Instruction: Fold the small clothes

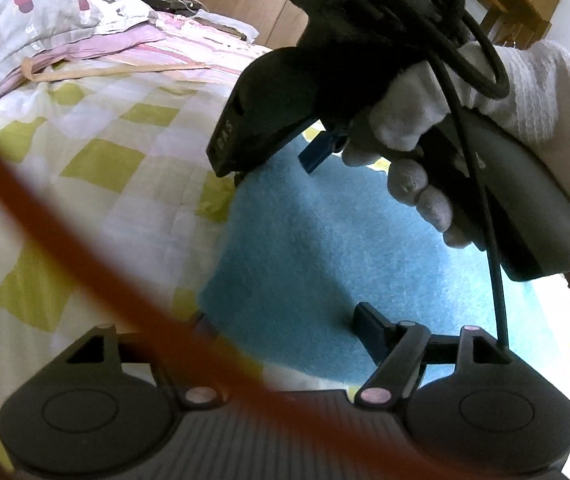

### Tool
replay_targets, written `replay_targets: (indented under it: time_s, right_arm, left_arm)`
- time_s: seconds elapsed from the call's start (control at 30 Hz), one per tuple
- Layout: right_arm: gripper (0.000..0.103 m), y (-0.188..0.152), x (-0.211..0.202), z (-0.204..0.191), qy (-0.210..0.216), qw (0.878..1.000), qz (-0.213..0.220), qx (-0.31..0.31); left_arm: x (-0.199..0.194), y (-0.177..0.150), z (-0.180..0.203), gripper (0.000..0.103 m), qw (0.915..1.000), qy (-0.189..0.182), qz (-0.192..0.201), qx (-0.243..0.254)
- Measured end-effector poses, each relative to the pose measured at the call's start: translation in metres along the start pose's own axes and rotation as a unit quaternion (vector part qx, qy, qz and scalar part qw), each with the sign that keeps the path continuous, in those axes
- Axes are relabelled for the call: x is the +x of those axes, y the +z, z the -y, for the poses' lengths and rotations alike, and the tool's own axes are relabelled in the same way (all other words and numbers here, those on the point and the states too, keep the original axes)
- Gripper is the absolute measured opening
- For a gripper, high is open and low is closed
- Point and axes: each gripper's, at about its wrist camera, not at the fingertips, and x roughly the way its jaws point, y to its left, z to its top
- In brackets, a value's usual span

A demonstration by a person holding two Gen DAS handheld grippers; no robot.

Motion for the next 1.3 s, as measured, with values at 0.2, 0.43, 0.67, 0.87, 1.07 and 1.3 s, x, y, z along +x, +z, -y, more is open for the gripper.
replay_targets:
  time_s: [0.2,0.43,0.67,0.87,1.07,1.3]
  right_arm:
    - [0.047,0.0,0.001,-0.008,-0.016,1.0,-0.001,-0.027]
    - [0.027,-0.01,-0.02,0.02,0.021,0.999,0.024,0.025]
    - [0.024,-0.021,-0.045,0.044,0.049,0.996,0.052,0.055]
    - [0.023,-0.032,-0.063,0.067,0.074,0.991,0.073,0.083]
    - [0.022,-0.048,-0.079,0.093,0.104,0.983,0.093,0.119]
    - [0.022,-0.072,-0.105,0.136,0.139,0.966,0.13,0.176]
  left_arm:
    - [0.002,-0.006,0.002,0.086,0.9999,0.006,0.011,0.008]
    - [-0.003,-0.013,0.012,0.09,0.9991,-0.007,0.029,0.031]
    - [0.0,-0.019,0.025,0.094,0.9969,-0.008,0.039,0.068]
    - [0.007,-0.013,0.03,0.093,0.9969,-0.001,0.06,0.05]
    - [0.005,-0.007,0.049,0.049,0.9958,0.012,0.061,0.066]
    - [-0.017,0.012,0.082,0.035,0.9949,-0.008,0.071,0.07]
